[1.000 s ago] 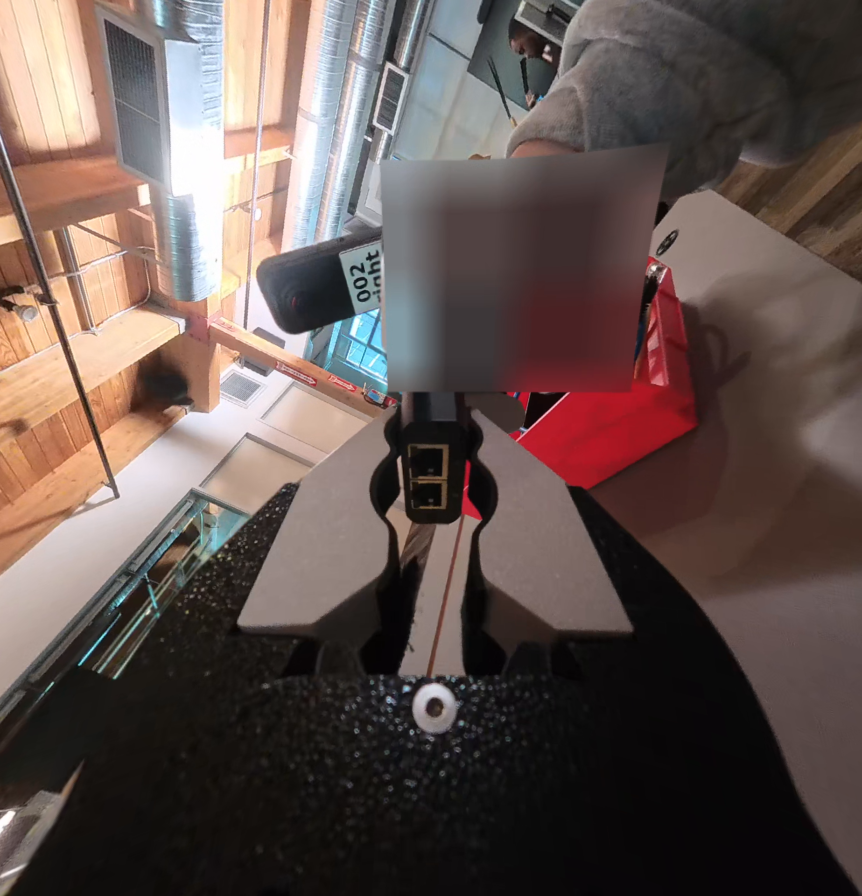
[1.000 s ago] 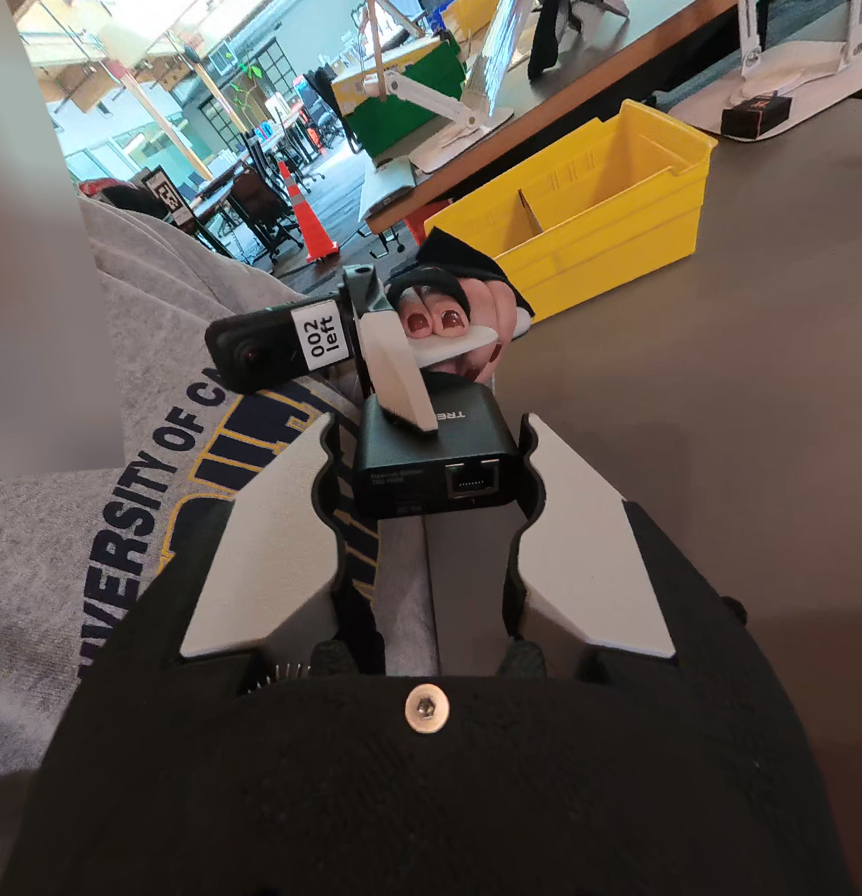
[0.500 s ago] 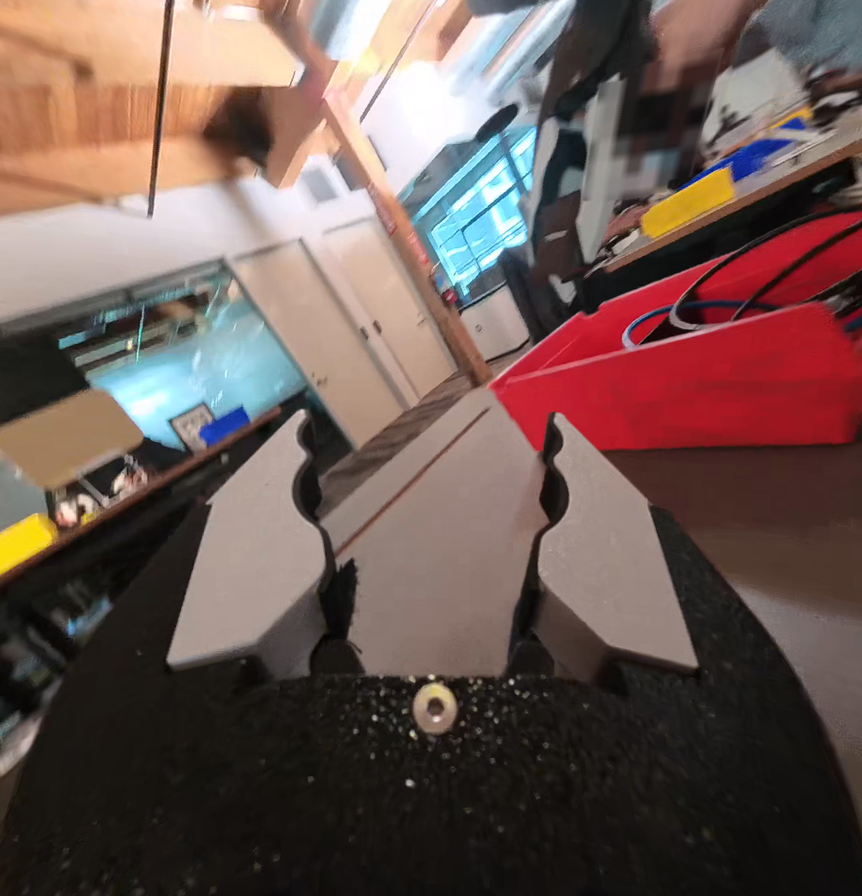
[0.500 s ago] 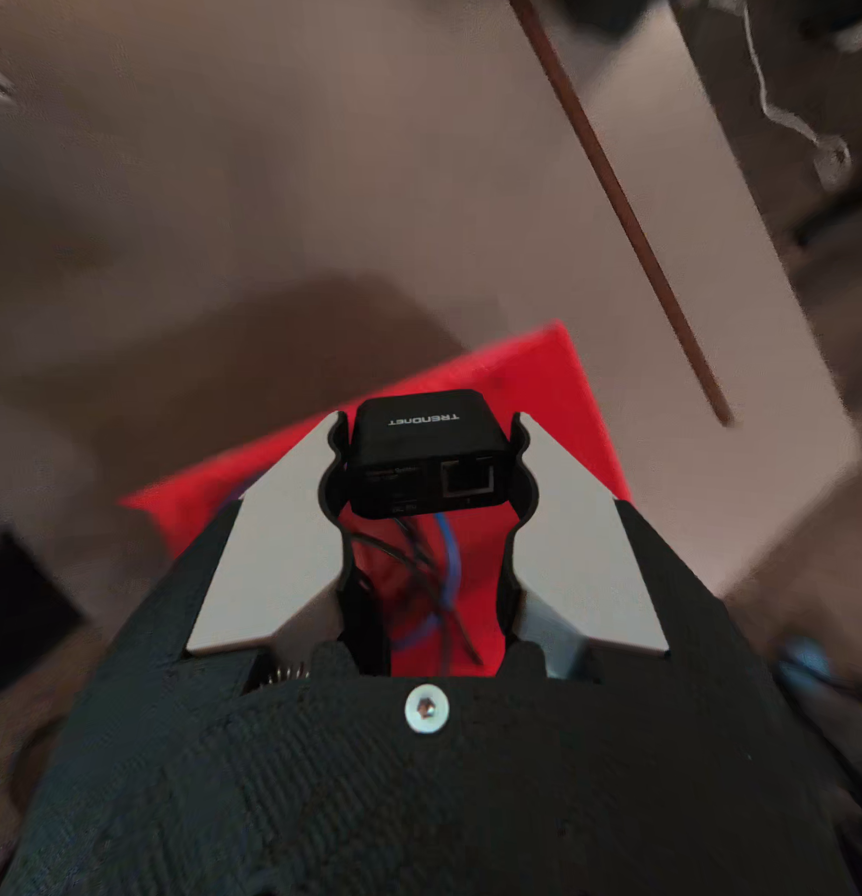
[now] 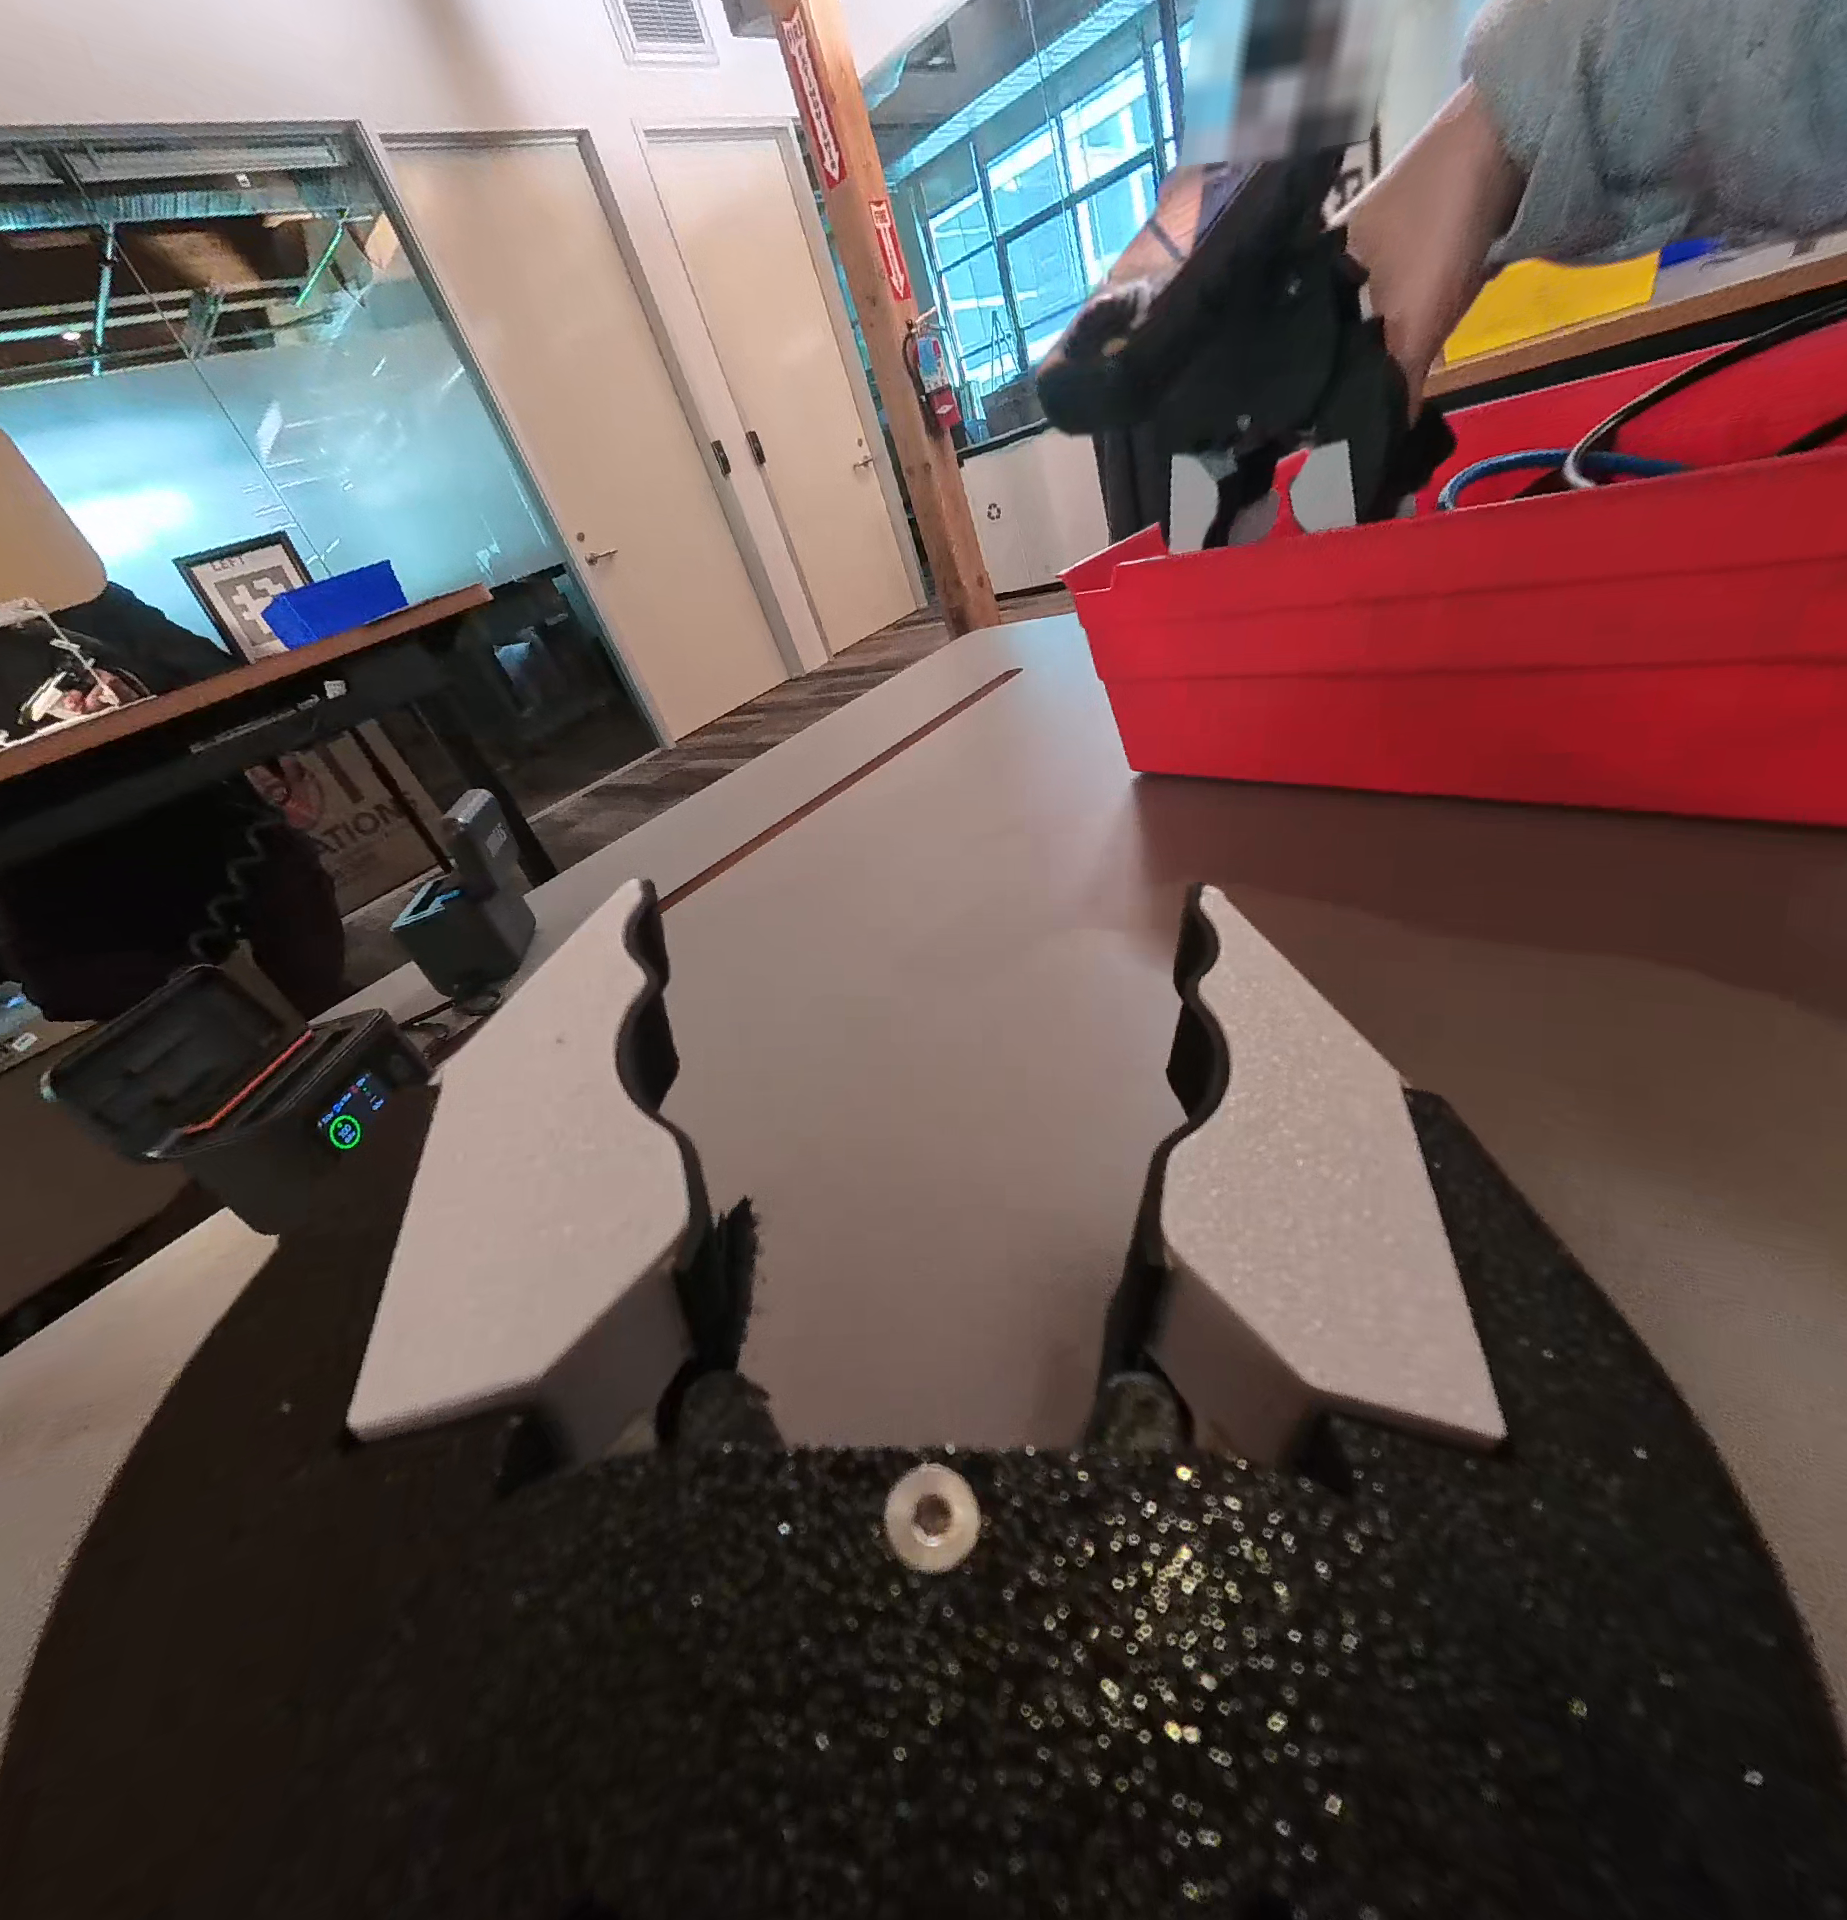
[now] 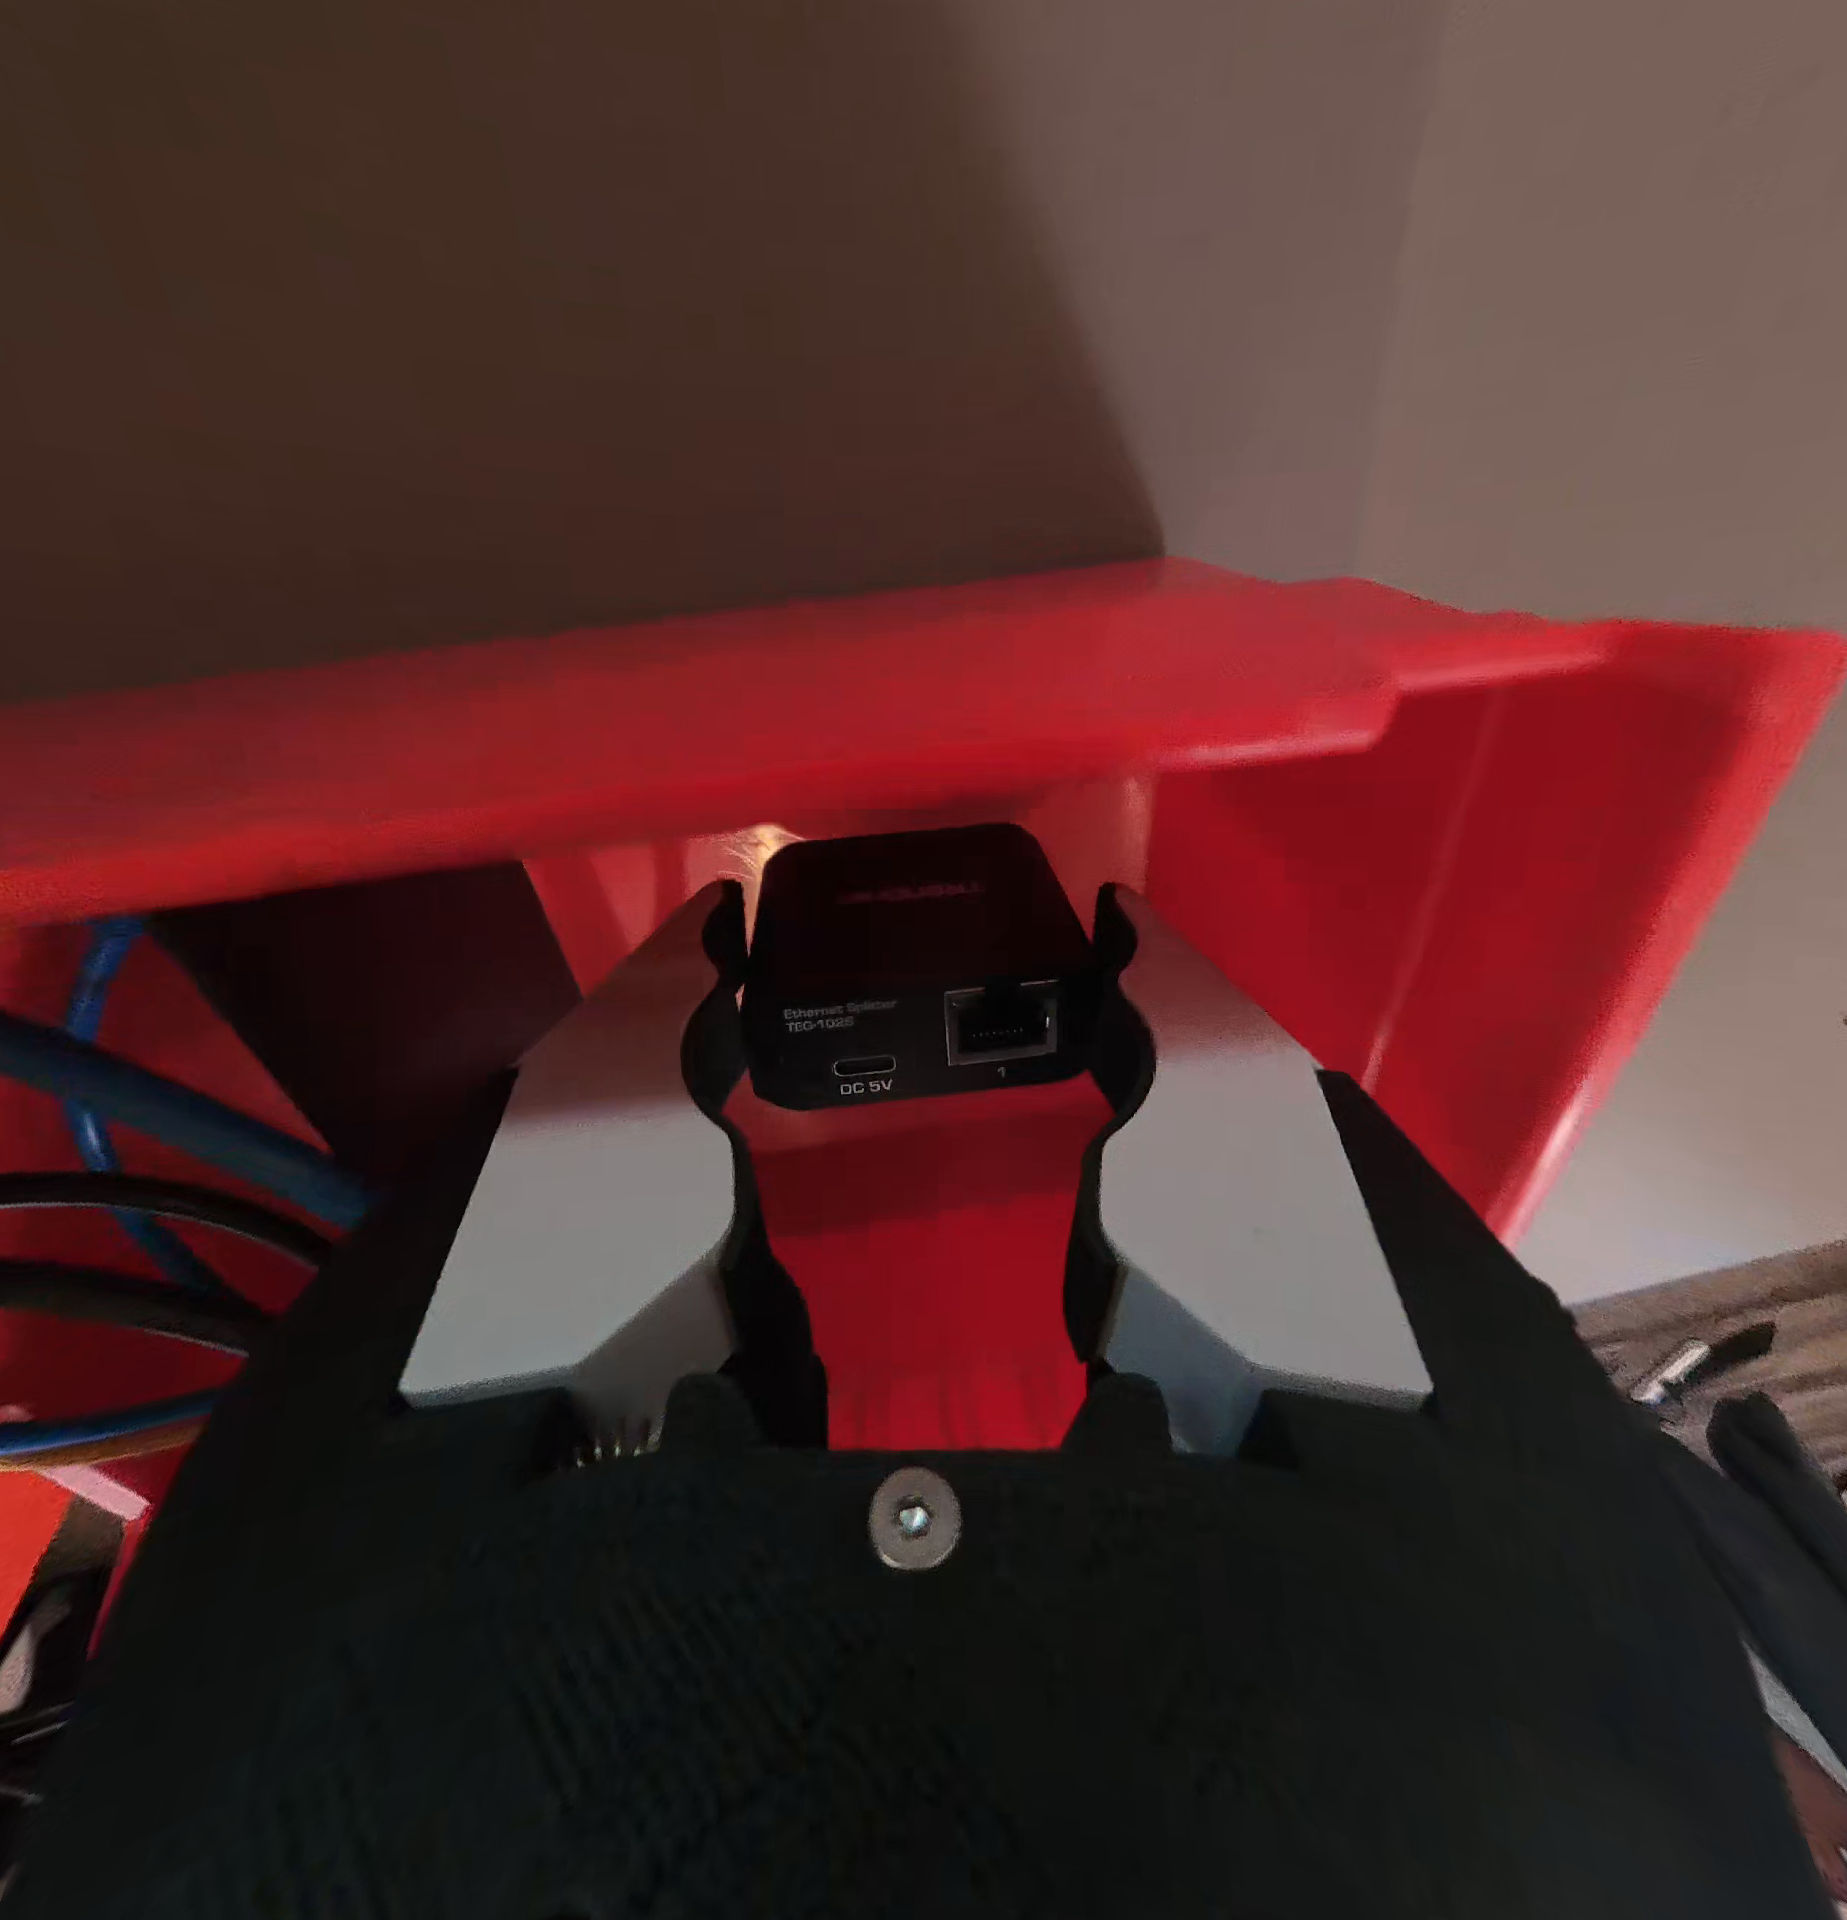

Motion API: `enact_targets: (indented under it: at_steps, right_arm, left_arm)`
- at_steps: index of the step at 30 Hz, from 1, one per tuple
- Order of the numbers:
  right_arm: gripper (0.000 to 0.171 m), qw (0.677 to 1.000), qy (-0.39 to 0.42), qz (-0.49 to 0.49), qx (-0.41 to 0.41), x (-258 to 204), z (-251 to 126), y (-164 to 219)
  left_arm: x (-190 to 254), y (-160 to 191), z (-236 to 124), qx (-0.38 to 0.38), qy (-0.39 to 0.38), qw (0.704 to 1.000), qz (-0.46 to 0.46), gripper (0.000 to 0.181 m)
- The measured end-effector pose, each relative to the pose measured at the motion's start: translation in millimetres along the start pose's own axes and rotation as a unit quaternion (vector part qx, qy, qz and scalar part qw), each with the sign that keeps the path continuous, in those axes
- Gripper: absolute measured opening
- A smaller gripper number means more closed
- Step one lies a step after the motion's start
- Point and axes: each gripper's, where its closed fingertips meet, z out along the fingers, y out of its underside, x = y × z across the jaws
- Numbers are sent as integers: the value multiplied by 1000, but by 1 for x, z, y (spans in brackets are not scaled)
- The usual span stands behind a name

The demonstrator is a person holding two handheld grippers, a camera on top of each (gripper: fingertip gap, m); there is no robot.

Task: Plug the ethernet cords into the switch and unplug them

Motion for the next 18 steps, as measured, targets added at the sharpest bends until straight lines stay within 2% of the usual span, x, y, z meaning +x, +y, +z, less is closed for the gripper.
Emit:
enact_targets:
  at_steps: [8, 11, 15, 18]
  right_arm:
    - [67, 1000, -6, 2, -9, 0, 10, 2]
    - [71, 1000, 2, 14, -15, 4, 2, 7]
    - [76, 992, 62, 84, 64, 19, -54, 10]
    - [77, 959, 147, 161, 180, 23, -124, 18]
  left_arm:
    - [7, 0, 2, -4, 17, 1000, 2, 95]
    - [8, 0, 0, -4, 18, 1000, 2, 94]
    - [5, -1, -5, -3, 11, 1000, -5, 95]
    - [4, 1, -6, -9, 8, 1000, -13, 97]
